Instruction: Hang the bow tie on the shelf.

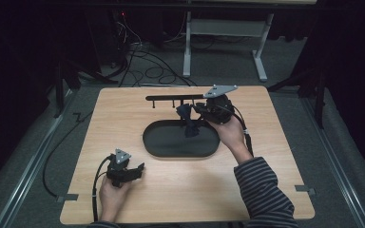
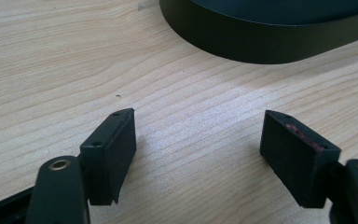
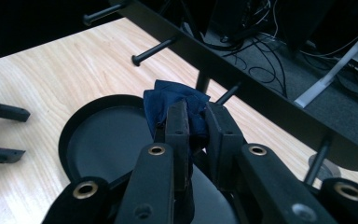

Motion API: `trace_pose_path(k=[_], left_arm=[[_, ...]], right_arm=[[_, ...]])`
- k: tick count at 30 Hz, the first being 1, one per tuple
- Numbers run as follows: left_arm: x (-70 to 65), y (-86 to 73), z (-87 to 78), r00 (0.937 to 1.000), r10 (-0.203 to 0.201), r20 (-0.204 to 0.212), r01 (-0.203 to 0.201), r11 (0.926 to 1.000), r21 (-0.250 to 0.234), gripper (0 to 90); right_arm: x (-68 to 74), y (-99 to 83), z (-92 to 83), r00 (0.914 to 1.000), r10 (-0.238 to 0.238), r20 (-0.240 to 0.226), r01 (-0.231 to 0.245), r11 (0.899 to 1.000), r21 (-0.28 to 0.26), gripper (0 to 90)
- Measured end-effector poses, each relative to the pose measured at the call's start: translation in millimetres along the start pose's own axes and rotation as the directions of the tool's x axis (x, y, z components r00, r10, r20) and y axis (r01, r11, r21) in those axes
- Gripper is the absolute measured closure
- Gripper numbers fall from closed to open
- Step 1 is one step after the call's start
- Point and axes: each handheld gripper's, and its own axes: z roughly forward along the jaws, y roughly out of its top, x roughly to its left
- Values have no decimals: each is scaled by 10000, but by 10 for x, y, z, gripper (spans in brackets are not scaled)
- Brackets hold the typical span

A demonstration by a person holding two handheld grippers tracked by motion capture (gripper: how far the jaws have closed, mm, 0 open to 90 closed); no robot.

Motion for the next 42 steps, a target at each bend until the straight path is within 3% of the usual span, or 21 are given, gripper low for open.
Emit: trace_pose_path(k=[9,19,31,42], left_arm=[[0,0,0,10000,-4,0,4,10000,-3,275],[0,0,0,10000,-4,0,4,10000,-3,275],[0,0,0,10000,-5,2,5,10000,-2,275],[0,-1,0,10000,-1,1,1,10000,-2,275]], right_arm=[[-83,13,55,9995,232,226,-234,9997,80,816],[-116,47,117,9988,179,460,-181,9998,35,814],[-226,3,210,9965,628,545,-635,9979,113,797],[-212,-2,211,9956,858,377,-858,9963,4,661]])
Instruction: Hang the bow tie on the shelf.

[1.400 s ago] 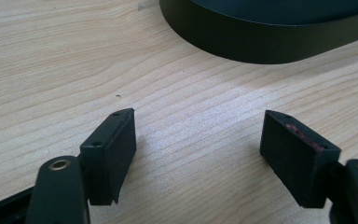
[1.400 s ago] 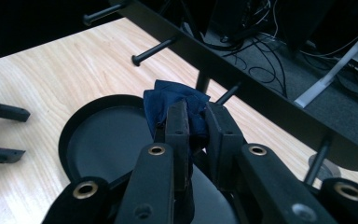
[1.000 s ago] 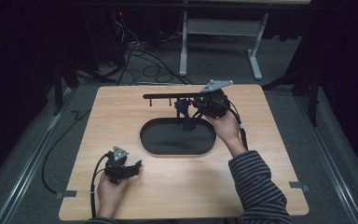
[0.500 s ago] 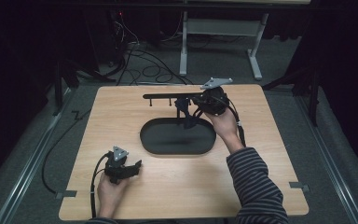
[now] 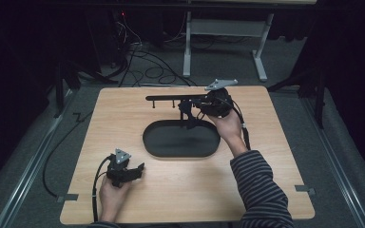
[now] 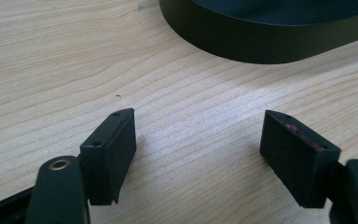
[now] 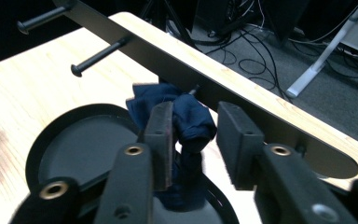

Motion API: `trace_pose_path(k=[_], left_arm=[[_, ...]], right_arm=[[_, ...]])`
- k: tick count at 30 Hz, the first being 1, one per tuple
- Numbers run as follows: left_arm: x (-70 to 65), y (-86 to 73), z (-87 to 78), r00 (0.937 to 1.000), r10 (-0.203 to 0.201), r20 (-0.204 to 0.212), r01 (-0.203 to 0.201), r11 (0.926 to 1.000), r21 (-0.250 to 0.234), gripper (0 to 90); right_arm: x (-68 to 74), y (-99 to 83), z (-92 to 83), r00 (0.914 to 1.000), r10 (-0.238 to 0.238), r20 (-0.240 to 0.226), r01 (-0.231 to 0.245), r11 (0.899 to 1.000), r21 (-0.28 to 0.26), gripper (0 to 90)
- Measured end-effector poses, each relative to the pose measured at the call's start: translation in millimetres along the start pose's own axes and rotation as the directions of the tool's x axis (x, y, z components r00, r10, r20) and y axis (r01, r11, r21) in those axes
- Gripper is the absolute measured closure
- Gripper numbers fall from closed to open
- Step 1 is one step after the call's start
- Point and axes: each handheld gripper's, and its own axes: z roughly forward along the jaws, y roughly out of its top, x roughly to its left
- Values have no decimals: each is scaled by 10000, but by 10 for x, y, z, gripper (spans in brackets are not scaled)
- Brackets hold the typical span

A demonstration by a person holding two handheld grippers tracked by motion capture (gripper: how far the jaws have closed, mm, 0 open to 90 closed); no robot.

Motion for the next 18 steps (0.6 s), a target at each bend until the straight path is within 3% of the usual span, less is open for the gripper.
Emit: trace_pose_path(k=[18], left_arm=[[0,-1,-2,10000,1,14,-1,10000,8,275]], right_arm=[[-17,4,-159,9995,323,-73,-327,9980,-543,610]])
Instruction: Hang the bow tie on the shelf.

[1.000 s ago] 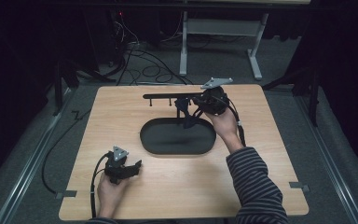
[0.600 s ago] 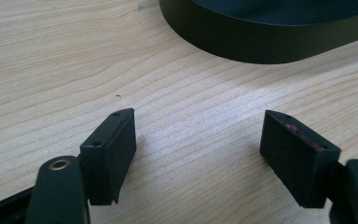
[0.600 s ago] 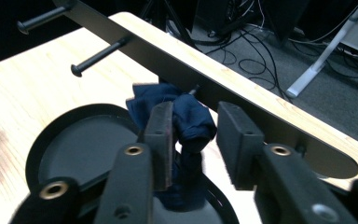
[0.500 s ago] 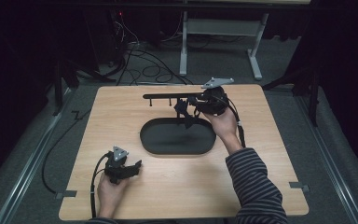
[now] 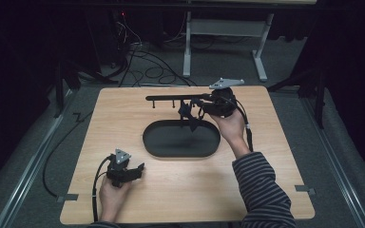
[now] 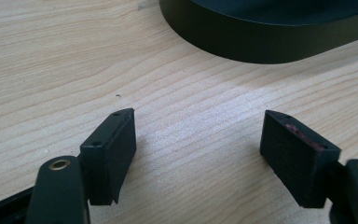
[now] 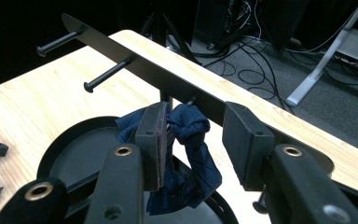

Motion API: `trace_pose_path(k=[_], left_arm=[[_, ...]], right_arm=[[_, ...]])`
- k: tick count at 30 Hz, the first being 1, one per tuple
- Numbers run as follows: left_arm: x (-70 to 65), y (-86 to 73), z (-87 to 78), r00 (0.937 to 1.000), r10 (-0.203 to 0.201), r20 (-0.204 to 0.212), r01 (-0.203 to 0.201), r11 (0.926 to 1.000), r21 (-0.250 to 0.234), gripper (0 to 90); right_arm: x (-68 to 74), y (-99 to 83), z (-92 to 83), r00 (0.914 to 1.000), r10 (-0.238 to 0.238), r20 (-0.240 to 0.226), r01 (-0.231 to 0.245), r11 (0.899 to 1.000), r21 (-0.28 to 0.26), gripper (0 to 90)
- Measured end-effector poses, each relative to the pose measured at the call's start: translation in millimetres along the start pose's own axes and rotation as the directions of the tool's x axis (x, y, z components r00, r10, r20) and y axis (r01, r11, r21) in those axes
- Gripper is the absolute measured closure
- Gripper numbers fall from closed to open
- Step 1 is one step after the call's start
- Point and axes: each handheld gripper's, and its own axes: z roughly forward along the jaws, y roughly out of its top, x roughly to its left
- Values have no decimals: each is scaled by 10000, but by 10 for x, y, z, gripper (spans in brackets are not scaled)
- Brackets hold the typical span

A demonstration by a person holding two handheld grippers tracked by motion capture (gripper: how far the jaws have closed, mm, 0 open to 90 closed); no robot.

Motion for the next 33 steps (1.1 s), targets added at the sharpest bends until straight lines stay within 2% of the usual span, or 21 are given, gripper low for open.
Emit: trace_pose_path(k=[15,19,33], left_arm=[[-1,0,0,10000,-12,6,12,10000,-4,275],[-1,0,0,10000,-11,6,11,10000,-5,275],[-1,0,0,10000,-10,5,10,10000,-4,275]], right_arm=[[-51,-129,-175,9993,348,-144,-353,9988,-340,584],[-76,-144,-236,9982,568,-212,-577,9974,-430,570],[-115,-240,-395,9973,706,-189,-716,9958,-572,568]])
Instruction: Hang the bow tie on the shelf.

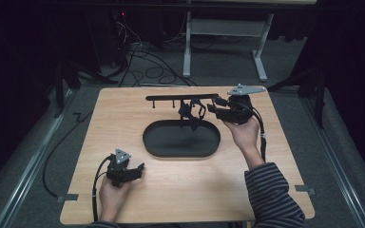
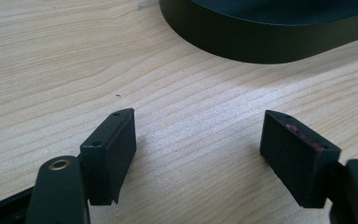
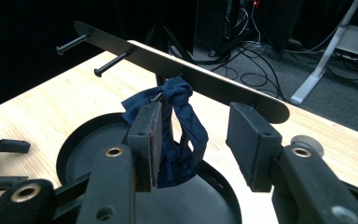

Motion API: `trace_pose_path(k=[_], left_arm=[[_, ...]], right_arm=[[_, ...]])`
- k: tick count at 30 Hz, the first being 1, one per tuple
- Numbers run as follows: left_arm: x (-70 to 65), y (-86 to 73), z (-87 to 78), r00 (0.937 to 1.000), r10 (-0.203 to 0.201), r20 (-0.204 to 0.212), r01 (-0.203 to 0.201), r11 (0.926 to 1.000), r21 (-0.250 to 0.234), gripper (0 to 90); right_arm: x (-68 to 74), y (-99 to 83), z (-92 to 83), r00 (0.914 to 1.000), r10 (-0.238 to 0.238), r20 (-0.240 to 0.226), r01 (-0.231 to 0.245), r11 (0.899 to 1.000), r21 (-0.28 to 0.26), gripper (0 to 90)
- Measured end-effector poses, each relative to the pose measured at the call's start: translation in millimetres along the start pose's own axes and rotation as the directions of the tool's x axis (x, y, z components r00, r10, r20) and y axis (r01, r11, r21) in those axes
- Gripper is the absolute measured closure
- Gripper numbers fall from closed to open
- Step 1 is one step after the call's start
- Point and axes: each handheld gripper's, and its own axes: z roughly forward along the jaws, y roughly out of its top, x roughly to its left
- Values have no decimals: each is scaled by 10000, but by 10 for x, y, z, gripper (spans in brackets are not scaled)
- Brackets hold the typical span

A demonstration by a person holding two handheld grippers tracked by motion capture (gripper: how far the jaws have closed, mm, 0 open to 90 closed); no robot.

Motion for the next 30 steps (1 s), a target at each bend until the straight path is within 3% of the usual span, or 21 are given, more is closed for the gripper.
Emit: trace_pose_path(k=[10,30], left_arm=[[0,0,0,10000,-4,2,4,10000,-4,275],[-1,0,0,10000,4,-1,-4,10000,-1,274]], right_arm=[[-64,-71,-126,9985,553,40,-552,9983,-211,546],[-161,-236,-359,9953,938,254,-928,9949,-386,541]])
